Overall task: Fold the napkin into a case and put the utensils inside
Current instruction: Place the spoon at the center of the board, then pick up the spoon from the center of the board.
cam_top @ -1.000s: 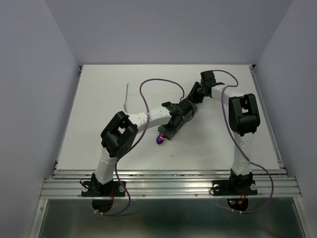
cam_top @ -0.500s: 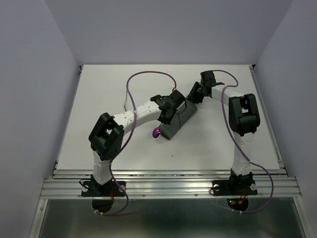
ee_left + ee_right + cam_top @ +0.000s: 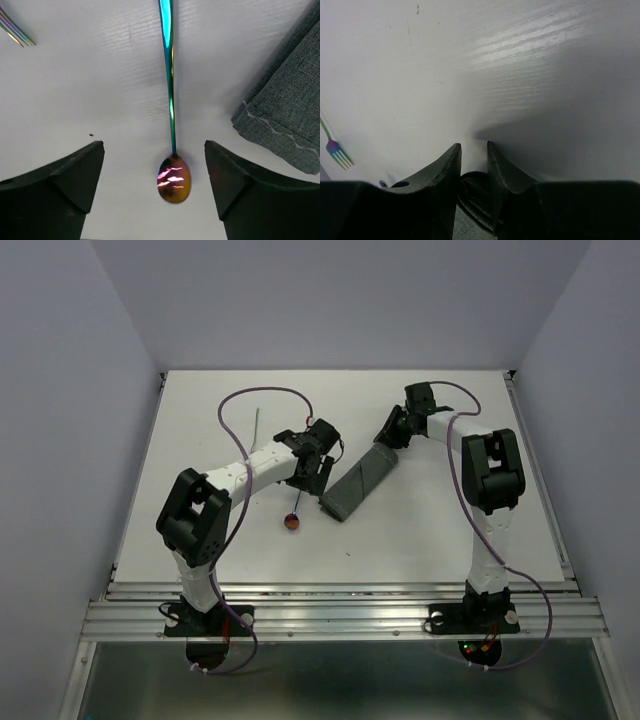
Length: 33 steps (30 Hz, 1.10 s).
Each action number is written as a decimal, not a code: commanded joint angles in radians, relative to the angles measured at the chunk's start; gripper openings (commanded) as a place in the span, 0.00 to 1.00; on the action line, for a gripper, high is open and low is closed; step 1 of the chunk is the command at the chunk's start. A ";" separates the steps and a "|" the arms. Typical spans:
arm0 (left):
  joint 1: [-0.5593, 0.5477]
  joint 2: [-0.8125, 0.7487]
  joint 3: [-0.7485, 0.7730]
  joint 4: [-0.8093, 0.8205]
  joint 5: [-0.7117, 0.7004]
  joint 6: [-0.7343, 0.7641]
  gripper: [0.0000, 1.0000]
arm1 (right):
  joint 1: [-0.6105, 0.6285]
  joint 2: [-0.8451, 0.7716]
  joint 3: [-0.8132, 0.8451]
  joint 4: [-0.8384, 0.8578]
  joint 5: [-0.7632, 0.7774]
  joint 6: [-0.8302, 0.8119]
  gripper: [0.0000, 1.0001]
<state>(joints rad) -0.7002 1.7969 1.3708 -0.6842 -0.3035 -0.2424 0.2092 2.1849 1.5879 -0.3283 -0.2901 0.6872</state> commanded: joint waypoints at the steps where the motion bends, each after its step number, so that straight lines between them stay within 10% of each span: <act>1: -0.012 -0.044 -0.012 0.008 -0.003 -0.020 0.97 | -0.007 -0.039 -0.026 -0.006 0.008 -0.017 0.34; 20: 0.011 -0.008 -0.153 0.158 0.142 -0.025 0.78 | -0.007 -0.054 -0.034 -0.006 0.006 -0.021 0.34; 33: 0.057 0.064 -0.213 0.224 0.210 0.020 0.43 | -0.007 -0.057 -0.042 -0.006 0.005 -0.023 0.34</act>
<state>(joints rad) -0.6586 1.8313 1.1797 -0.4728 -0.1089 -0.2474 0.2092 2.1696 1.5658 -0.3279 -0.2928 0.6846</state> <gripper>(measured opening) 0.473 0.338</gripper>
